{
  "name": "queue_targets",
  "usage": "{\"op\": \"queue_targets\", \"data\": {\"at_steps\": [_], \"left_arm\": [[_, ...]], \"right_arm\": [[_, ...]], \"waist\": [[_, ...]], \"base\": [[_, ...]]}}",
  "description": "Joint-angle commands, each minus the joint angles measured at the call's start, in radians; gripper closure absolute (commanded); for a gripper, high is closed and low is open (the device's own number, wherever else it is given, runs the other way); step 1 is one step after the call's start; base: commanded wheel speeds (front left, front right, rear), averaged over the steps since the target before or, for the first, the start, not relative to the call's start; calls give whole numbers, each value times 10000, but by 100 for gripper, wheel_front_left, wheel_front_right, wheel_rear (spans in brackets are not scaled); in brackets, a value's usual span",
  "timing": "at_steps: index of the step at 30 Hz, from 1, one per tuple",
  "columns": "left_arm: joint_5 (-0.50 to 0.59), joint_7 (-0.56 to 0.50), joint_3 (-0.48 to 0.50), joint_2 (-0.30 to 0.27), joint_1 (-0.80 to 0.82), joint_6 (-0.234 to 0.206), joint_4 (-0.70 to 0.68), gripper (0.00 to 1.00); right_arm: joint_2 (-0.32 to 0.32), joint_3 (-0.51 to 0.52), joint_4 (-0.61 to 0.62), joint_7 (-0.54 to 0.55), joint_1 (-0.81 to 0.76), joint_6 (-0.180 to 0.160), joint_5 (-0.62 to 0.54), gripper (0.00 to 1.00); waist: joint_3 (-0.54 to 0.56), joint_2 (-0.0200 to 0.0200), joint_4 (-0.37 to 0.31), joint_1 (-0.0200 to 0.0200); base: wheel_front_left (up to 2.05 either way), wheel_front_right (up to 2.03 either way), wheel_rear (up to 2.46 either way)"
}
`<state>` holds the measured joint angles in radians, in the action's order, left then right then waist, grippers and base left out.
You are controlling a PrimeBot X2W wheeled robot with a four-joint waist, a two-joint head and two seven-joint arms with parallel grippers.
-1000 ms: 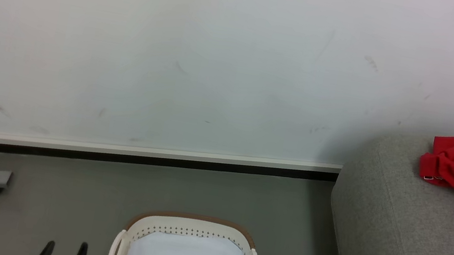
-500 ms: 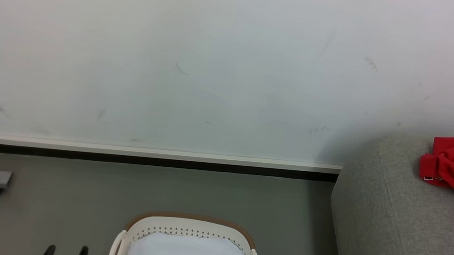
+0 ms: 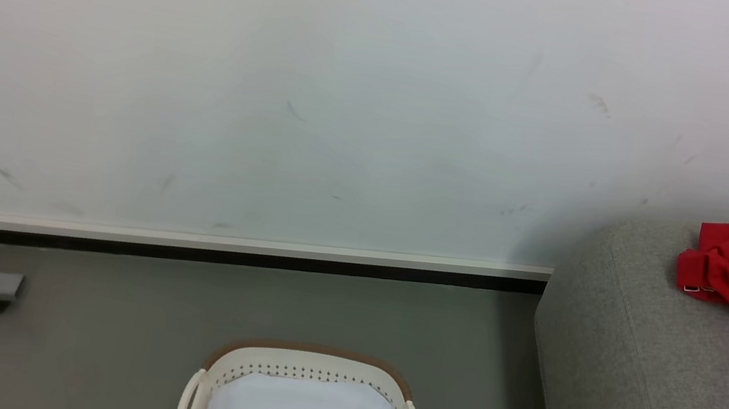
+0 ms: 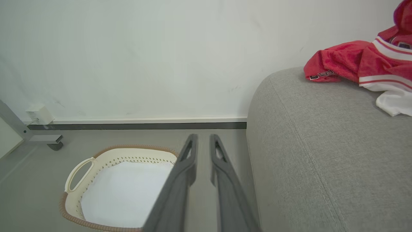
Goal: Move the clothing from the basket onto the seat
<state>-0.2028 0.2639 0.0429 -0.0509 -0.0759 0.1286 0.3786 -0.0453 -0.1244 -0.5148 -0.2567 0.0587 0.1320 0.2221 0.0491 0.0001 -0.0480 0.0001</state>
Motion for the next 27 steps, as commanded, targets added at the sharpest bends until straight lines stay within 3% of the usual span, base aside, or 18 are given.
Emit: {"op": "queue_targets", "data": {"at_steps": [1,27], "left_arm": [[-216,-92,52,-10,80,0,-9,100],[-4578,-1236,252,-14,646,8,-466,100]], "right_arm": [[-5,54,52,55,42,0,226,100],[-27,786,918,1192,205,-5,4522,100]], "waist": [[-5,-1,4,0],[-109,-1,100,0]], "base": [[0,0,0],[0,0,0]]}}
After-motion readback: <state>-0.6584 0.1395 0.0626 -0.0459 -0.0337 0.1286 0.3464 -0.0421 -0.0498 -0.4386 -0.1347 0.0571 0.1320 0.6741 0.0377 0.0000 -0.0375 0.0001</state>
